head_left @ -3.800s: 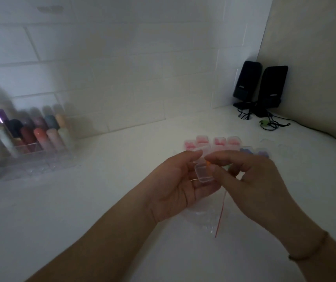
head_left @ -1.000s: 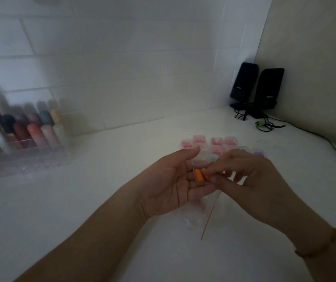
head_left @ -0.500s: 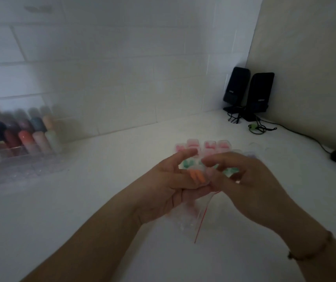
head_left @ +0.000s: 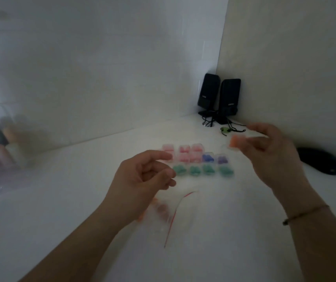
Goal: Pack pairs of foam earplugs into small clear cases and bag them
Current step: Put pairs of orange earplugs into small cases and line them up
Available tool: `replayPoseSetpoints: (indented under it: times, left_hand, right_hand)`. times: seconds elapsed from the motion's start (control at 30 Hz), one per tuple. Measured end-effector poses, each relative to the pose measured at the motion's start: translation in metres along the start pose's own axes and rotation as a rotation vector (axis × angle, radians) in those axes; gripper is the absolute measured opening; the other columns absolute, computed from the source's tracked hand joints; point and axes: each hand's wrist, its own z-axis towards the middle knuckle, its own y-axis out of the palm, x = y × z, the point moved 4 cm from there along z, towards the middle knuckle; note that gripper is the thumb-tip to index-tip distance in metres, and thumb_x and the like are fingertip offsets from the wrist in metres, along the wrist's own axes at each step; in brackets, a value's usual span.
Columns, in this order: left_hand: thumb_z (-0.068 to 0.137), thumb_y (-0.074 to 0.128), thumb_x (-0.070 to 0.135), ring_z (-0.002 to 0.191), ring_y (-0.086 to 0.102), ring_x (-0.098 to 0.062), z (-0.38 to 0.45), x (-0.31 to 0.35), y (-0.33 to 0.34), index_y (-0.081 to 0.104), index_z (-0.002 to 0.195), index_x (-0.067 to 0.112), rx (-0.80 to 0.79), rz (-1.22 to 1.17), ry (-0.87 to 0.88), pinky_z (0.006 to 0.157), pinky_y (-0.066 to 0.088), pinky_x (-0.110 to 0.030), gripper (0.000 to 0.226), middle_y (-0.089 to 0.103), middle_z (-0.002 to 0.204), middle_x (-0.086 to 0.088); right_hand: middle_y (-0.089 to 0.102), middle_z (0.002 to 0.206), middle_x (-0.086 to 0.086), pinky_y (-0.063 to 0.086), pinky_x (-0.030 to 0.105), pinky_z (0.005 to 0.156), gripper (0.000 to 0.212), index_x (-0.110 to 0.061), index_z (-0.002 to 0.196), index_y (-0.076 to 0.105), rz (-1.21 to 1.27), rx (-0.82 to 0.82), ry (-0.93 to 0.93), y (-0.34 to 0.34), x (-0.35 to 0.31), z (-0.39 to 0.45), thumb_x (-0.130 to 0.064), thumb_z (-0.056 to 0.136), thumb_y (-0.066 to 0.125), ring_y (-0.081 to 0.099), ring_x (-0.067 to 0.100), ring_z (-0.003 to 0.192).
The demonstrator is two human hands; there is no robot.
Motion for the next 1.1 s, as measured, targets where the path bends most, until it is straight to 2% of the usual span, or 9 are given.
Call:
replayPoseSetpoints:
  times: [0.13, 0.43, 0.6, 0.7, 0.8, 0.9, 0.97, 1.03, 1.1]
  left_hand:
    - [0.077, 0.072, 0.016, 0.072, 0.071, -0.018, -0.001, -0.004, 0.0, 0.071, 0.092, 0.023, 0.05, 0.195, 0.082, 0.07, 0.056, -0.026, 0.017, 0.072, 0.079, -0.001]
    - [0.079, 0.064, 0.048, 0.105, 0.061, -0.004, -0.011, -0.001, 0.01, 0.067, 0.104, 0.036, -0.182, 0.574, 0.286, 0.086, 0.047, -0.017, 0.028, 0.066, 0.106, 0.021]
    - [0.076, 0.07, 0.054, 0.125, 0.049, -0.006, -0.014, -0.007, 0.017, 0.059, 0.123, 0.036, -0.403, 0.665, 0.326, 0.103, 0.042, -0.032, 0.052, 0.056, 0.127, 0.02]
    - [0.075, 0.073, 0.057, 0.129, 0.045, -0.007, -0.019, -0.008, 0.022, 0.047, 0.135, 0.034, -0.514, 0.759, 0.416, 0.106, 0.039, -0.042, 0.069, 0.052, 0.134, 0.017]
    - [0.074, 0.071, 0.062, 0.131, 0.039, 0.001, -0.021, -0.012, 0.025, 0.039, 0.142, 0.036, -0.585, 0.831, 0.396, 0.111, 0.031, -0.044, 0.08, 0.047, 0.137, 0.02]
    - [0.073, 0.066, 0.07, 0.133, 0.033, 0.008, -0.02, -0.018, 0.028, 0.028, 0.143, 0.047, -0.596, 0.851, 0.363, 0.119, 0.019, -0.044, 0.083, 0.044, 0.139, 0.026]
    - [0.072, 0.064, 0.071, 0.133, 0.032, 0.01, -0.019, -0.02, 0.031, 0.026, 0.142, 0.05, -0.588, 0.84, 0.351, 0.12, 0.014, -0.039, 0.082, 0.043, 0.14, 0.027]
    - [0.074, 0.064, 0.07, 0.132, 0.035, 0.009, -0.02, -0.02, 0.032, 0.032, 0.141, 0.047, -0.548, 0.822, 0.362, 0.116, 0.02, -0.03, 0.077, 0.045, 0.138, 0.028]
    - [0.078, 0.064, 0.065, 0.124, 0.046, 0.005, -0.019, -0.017, 0.03, 0.046, 0.134, 0.042, -0.429, 0.735, 0.296, 0.1, 0.039, -0.018, 0.063, 0.051, 0.13, 0.029]
  right_hand:
    - [0.064, 0.081, -0.006, 0.042, 0.03, 0.074, 0.026, -0.023, 0.091, 0.058, -0.305, 0.008, 0.213, -0.007, 0.048, 0.017, -0.037, 0.077, 0.075, 0.058, 0.02, 0.083]
    - [0.064, 0.086, -0.004, 0.05, 0.036, 0.085, 0.022, -0.028, 0.077, 0.057, -0.606, -0.133, 0.221, 0.006, 0.076, 0.02, -0.047, 0.079, 0.068, 0.059, 0.021, 0.085]
    - [0.061, 0.085, -0.005, 0.048, 0.034, 0.082, 0.025, -0.029, 0.069, 0.054, -0.615, -0.124, 0.14, -0.007, 0.058, 0.016, -0.047, 0.08, 0.067, 0.058, 0.023, 0.093]
    - [0.057, 0.089, -0.016, 0.049, 0.037, 0.085, 0.029, -0.033, 0.076, 0.055, -0.664, -0.365, 0.079, -0.018, 0.039, 0.002, -0.055, 0.071, 0.073, 0.054, 0.017, 0.094]
    - [0.044, 0.095, -0.022, 0.043, 0.032, 0.085, 0.042, -0.04, 0.098, 0.047, -0.79, -0.69, 0.13, -0.018, 0.03, -0.017, -0.04, 0.071, 0.079, 0.044, 0.009, 0.091]
    - [0.036, 0.091, -0.017, 0.039, 0.03, 0.078, 0.041, -0.043, 0.091, 0.043, -0.854, -0.686, 0.115, -0.016, 0.028, -0.016, -0.03, 0.074, 0.078, 0.04, 0.009, 0.082]
    - [0.044, 0.096, -0.014, 0.035, 0.03, 0.077, 0.039, -0.042, 0.085, 0.042, -0.851, -0.655, 0.089, -0.014, 0.027, -0.015, -0.029, 0.075, 0.077, 0.042, 0.011, 0.085]
    - [0.052, 0.106, -0.012, 0.032, 0.031, 0.079, 0.036, -0.041, 0.082, 0.043, -0.864, -0.666, 0.056, -0.009, 0.028, -0.015, -0.032, 0.075, 0.077, 0.043, 0.014, 0.095]
    - [0.055, 0.105, -0.016, 0.033, 0.03, 0.081, 0.03, -0.041, 0.084, 0.045, -0.846, -0.644, -0.047, -0.005, 0.019, -0.017, -0.039, 0.077, 0.074, 0.046, 0.011, 0.096]
